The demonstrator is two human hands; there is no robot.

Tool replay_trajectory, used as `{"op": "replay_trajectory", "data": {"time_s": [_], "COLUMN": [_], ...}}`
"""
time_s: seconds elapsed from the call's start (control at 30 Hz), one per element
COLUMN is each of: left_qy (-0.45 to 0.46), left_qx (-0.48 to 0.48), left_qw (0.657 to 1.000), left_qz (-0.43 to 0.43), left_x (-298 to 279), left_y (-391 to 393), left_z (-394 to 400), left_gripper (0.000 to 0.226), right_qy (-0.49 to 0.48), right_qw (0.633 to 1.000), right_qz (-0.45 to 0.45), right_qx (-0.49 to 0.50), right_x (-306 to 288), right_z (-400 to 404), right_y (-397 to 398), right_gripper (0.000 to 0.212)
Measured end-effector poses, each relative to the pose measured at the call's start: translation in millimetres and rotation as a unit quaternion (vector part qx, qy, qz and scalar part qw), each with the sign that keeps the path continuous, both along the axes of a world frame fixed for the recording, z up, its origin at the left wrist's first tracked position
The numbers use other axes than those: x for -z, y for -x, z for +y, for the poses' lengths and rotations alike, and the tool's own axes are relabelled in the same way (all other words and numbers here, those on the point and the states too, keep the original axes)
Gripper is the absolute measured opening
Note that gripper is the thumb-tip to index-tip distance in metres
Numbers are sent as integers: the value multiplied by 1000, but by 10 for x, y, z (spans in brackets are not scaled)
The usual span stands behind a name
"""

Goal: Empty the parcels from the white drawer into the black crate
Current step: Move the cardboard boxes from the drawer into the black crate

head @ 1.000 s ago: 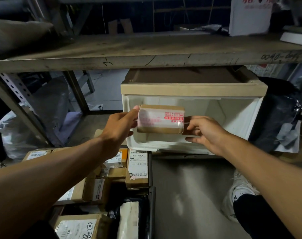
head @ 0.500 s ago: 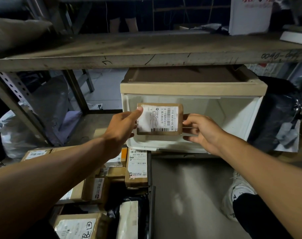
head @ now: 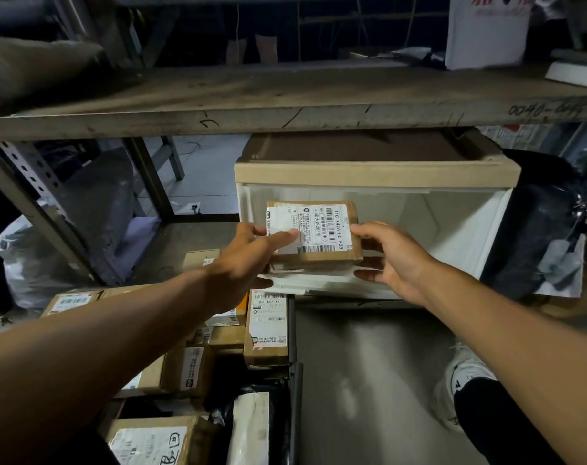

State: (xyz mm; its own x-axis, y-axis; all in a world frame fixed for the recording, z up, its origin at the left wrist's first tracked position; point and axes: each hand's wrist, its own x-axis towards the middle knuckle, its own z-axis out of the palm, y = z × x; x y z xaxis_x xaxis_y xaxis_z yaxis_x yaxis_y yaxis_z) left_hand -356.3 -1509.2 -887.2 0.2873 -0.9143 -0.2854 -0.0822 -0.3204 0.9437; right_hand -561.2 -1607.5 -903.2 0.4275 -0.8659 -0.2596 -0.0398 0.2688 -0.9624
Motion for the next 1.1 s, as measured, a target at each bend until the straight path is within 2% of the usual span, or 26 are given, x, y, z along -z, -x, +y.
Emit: {"op": "replay_trajectory", "data": {"time_s": [0.1, 0.17, 0.33, 0.47, 0.6, 0.67, 0.77, 0.83, 1.0, 1.1], "left_qy": [6, 13, 42, 84, 72, 44, 33, 15, -22, -55], "left_qx": [10, 11, 4, -46, 23, 54, 100, 134, 155, 194], "left_qw": [1000, 1000, 998, 991, 993, 992, 989, 987, 984, 978], "left_qz": [2, 17, 44, 99, 92, 105, 107, 92, 83, 62], "left_x": [-7, -27, -58, -67, -72, -53, -39, -46, 1, -3], "left_y": [18, 9, -29, -58, -1, 2, -28, -22, 44, 58], "left_z": [-2, -9, -14, -14, 6, 9, 5, 15, 20, 60], "left_gripper": [43, 39, 35, 46, 37, 51, 47, 45, 46, 51], "right_qy": [-6, -21, -86, -122, -125, -126, -125, -115, -57, -80], "right_qw": [1000, 999, 995, 989, 988, 987, 982, 983, 996, 995], "right_qz": [20, 17, -35, -63, -63, -41, -13, -8, -27, -38], "right_qx": [-19, -25, -47, -58, -63, -89, -139, -144, -64, -44], "right_x": [17, 29, -31, -67, -94, -72, -48, -52, -22, -45], "right_z": [8, 12, 59, 101, 123, 125, 120, 127, 86, 79], "right_y": [-11, -22, -55, -86, -99, -72, -28, -47, -130, -131], "right_gripper": [40, 46, 28, 26, 38, 47, 57, 53, 40, 43]}}
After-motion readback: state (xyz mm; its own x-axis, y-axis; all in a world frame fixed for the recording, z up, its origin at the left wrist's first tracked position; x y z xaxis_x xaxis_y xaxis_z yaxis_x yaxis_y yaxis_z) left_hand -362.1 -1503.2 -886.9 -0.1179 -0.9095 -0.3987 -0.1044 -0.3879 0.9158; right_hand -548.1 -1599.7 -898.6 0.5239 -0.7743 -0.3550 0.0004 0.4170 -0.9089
